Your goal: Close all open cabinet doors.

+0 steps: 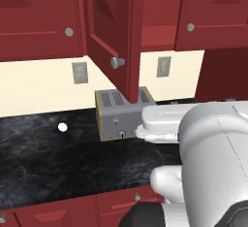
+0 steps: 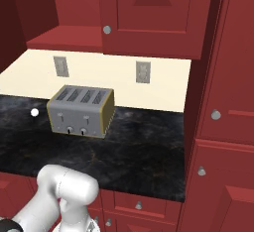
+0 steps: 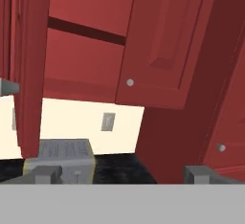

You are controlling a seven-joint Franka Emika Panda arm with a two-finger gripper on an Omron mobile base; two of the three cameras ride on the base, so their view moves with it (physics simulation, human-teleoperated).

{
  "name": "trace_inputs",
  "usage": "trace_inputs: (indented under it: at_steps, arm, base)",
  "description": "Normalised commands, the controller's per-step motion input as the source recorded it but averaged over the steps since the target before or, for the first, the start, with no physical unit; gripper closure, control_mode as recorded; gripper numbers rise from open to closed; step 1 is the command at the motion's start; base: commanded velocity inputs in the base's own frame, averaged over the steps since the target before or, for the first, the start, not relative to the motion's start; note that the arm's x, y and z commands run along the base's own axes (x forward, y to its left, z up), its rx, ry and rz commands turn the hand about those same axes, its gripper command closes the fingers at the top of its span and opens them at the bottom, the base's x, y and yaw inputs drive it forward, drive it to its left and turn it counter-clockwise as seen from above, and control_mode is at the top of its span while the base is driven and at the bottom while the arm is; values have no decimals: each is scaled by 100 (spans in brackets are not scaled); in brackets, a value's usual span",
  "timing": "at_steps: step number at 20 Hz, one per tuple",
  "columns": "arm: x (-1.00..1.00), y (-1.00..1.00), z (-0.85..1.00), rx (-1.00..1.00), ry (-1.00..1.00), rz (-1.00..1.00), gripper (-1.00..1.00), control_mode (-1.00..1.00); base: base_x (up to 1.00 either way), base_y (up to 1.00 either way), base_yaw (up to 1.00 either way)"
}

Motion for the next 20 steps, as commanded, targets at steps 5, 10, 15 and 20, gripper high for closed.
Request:
trace_inputs:
  at_steps: [5, 10, 15, 20]
  arm:
    - [8, 52, 0, 0, -23, 0, -100, -100]
    - [35, 38, 0, 0, -24, 0, -100, -100]
    - [51, 3, 0, 0, -6, -5, -100, -100]
    - [52, 15, -20, 0, -2, -4, -100, -100]
  base:
    - [0, 0, 0]
    - [0, 0, 0]
    - [0, 0, 0]
    - [0, 0, 0]
